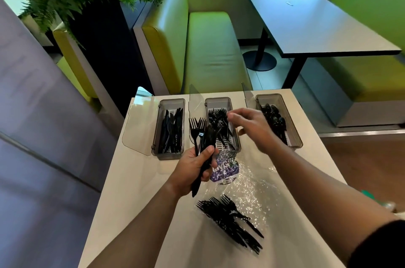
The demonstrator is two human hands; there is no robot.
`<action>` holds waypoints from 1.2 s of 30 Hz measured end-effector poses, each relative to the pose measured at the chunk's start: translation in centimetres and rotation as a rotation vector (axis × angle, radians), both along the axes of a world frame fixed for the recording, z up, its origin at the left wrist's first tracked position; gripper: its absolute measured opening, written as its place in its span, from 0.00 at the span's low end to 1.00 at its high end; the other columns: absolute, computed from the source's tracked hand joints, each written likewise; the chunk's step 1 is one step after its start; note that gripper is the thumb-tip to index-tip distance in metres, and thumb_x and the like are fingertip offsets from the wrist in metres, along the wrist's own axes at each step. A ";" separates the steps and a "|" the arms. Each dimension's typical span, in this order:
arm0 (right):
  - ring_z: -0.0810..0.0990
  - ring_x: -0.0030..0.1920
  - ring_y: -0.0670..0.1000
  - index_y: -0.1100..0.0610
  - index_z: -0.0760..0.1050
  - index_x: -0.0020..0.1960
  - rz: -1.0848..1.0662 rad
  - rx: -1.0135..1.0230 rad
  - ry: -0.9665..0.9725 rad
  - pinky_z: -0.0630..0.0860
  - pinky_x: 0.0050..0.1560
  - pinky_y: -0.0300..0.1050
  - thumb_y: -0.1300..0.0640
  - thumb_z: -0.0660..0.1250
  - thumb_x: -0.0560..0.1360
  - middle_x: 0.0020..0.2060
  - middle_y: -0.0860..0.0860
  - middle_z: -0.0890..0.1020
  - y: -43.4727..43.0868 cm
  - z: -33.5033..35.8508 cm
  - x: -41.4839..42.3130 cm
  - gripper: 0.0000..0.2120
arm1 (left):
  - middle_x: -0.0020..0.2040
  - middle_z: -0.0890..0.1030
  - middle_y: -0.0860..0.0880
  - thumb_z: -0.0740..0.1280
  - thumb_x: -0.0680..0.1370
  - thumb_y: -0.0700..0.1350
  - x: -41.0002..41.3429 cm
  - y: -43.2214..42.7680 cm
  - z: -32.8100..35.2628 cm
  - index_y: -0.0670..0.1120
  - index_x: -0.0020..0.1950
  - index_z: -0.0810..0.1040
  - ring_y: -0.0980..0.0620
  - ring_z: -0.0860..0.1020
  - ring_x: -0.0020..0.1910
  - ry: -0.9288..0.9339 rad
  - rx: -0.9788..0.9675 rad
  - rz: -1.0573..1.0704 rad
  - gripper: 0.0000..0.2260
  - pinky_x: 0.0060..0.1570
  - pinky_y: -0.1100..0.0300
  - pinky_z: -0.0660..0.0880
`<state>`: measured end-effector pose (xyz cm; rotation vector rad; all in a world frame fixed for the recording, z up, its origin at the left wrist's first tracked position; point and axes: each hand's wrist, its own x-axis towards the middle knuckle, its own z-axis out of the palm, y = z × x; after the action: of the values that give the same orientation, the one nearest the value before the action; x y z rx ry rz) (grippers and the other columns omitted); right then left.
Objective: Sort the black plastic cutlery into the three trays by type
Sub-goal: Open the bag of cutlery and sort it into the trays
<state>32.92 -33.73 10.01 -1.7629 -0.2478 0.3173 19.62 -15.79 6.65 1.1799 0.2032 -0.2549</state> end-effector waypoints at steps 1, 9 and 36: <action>0.80 0.41 0.47 0.59 0.83 0.55 0.034 -0.004 -0.006 0.76 0.37 0.39 0.58 0.70 0.78 0.46 0.55 0.85 0.3 0.1 -0.6 0.07 | 0.35 0.78 0.46 0.65 0.80 0.49 -0.1 -0.1 0.1 0.41 0.54 0.78 0.55 0.68 0.23 -0.006 -0.006 0.000 0.12 0.23 0.64 0.66; 0.78 0.31 0.39 0.68 0.78 0.58 0.317 0.163 0.143 0.72 0.30 0.30 0.71 0.65 0.78 0.42 0.50 0.83 1.6 1.6 -3.4 0.10 | 0.33 0.74 0.47 0.65 0.80 0.50 -0.5 -0.1 0.8 0.41 0.54 0.77 0.56 0.66 0.23 -0.002 -0.066 -0.022 0.12 0.22 0.65 0.64; 0.65 0.23 0.45 0.56 0.73 0.55 -0.034 0.324 0.320 0.60 0.19 0.37 0.60 0.64 0.82 0.33 0.52 0.75 0.6 1.2 -0.2 0.03 | 0.32 0.66 0.48 0.63 0.82 0.49 -0.5 0.3 0.3 0.39 0.58 0.76 0.57 0.64 0.23 0.027 -0.157 -0.132 0.14 0.20 0.65 0.62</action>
<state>32.72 -33.17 11.23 -1.3729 -0.0348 0.4995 19.09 -15.48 6.92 1.0356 0.1270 -0.3957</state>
